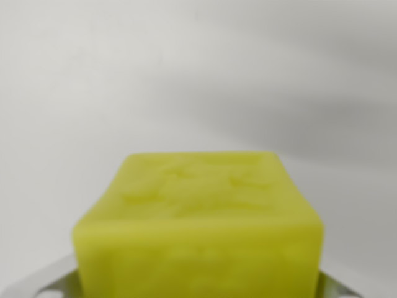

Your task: Pick yellow cube

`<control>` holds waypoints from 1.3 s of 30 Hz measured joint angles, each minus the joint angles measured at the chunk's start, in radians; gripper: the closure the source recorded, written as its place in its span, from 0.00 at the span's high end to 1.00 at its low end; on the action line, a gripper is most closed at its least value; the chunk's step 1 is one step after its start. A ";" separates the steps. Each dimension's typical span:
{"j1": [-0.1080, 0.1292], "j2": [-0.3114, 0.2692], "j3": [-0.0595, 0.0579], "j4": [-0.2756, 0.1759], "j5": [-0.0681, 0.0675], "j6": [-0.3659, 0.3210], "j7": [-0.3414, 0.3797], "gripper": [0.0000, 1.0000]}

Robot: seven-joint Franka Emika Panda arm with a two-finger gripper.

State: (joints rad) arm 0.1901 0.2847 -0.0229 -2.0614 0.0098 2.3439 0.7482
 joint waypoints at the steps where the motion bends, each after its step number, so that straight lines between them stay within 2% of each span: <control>1: 0.000 -0.003 0.000 0.001 0.000 -0.004 0.000 0.00; 39: 0.000 -0.094 0.000 0.053 -0.003 -0.146 0.002 0.00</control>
State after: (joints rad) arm 0.1899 0.1911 -0.0229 -2.0087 0.0063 2.1976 0.7506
